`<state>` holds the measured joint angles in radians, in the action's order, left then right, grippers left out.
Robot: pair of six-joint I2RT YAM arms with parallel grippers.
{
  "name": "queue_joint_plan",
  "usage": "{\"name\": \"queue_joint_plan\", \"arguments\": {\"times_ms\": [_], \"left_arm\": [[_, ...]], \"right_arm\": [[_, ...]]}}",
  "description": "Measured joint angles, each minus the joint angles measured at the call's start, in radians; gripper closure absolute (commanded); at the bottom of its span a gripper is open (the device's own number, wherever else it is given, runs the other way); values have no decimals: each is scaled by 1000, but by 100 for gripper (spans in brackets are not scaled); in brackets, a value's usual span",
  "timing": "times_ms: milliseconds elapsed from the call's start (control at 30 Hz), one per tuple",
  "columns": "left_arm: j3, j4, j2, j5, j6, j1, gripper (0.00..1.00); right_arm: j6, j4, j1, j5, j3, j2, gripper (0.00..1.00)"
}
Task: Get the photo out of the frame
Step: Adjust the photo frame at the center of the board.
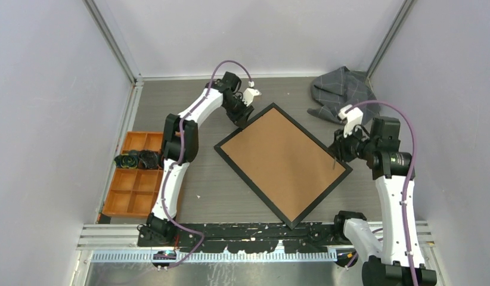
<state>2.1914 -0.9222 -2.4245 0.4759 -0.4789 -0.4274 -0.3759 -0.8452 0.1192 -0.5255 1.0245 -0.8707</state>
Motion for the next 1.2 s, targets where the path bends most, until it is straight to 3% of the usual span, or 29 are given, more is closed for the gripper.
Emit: {"name": "queue_joint_plan", "arguments": {"times_ms": [267, 467, 700, 900, 1200], "left_arm": [[-55, 32, 12, -13, 42, -5, 63], [-102, 64, 39, -39, 88, -7, 75], [-100, 61, 40, -60, 125, -9, 82], [-100, 61, 39, -51, 154, -1, 82], [-111, 24, 41, -23, 181, 75, 83]], "right_arm": [[-299, -306, 0, 19, -25, 0, 99], [-427, -329, 1, 61, -182, 5, 99], [-478, -160, 1, 135, -365, -10, 99], [-380, 137, 1, 180, -454, -58, 99], [-133, 446, 1, 203, -347, -422, 99]]}}
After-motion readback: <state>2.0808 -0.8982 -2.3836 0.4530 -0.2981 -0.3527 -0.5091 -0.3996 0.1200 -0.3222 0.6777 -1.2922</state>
